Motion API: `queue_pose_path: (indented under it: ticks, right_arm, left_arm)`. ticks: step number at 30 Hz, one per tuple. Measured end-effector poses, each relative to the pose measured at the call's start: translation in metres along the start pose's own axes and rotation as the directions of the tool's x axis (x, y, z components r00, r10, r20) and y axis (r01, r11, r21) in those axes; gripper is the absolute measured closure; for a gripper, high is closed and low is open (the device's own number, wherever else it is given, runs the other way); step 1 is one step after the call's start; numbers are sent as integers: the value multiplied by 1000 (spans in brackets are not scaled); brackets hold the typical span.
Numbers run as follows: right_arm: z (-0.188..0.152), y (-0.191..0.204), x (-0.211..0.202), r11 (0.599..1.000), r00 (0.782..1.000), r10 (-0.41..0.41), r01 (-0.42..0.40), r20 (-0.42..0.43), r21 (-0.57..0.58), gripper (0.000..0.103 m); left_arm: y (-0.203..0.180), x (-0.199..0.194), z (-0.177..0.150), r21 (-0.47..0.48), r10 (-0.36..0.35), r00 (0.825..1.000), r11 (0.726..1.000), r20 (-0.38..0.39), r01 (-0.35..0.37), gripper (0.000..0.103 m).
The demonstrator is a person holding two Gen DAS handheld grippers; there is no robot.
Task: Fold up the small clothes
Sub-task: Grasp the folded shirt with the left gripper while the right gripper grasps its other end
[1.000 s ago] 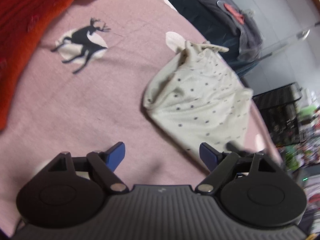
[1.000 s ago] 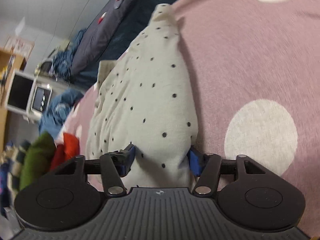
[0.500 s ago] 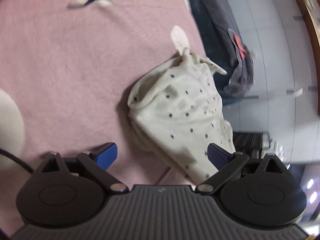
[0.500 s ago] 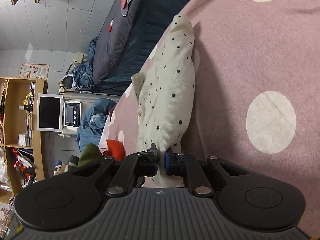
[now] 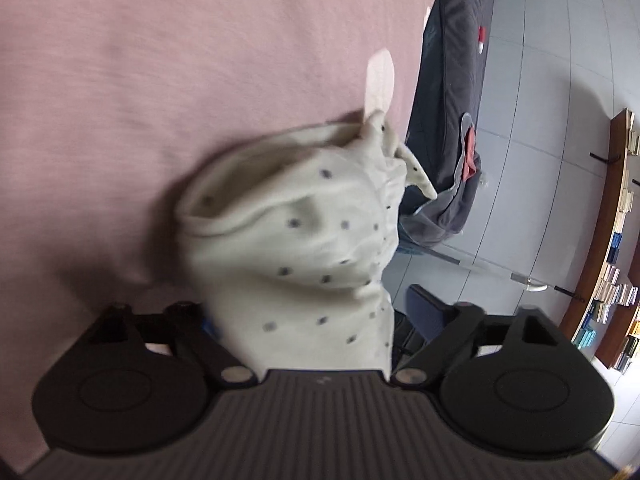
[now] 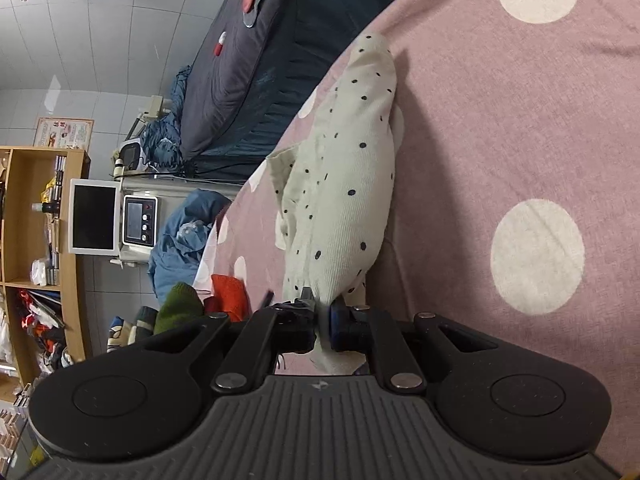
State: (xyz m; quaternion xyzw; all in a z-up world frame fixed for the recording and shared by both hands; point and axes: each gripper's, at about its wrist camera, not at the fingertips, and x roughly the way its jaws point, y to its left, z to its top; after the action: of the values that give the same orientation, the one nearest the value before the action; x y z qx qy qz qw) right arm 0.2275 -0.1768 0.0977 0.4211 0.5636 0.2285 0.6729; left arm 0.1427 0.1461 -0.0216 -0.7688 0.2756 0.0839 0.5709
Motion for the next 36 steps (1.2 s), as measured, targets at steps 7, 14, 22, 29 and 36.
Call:
queue_pose_path:
  ticks: [7,14,22,29,36]
  right_arm:
    - [-1,-5,3,991,994,-107,105,-29,-86,71]
    - [27,-11,0,935,976,-194,214,98,-282,22]
    - [69,-29,42,951,974,-153,191,165,-243,10]
    - [73,-15,80,938,973,-128,182,194,-294,22]
    - [75,-10,87,929,970,-187,227,159,-294,84]
  left_arm:
    - [-27,10,8,202,141,990,969,7,-140,89]
    - [-23,16,13,210,167,986,964,6,-164,90]
    - [-42,28,16,308,245,969,922,11,-237,90]
    - [-64,49,15,379,336,941,867,30,-322,89]
    - [-98,71,4,541,462,883,723,83,-429,88]
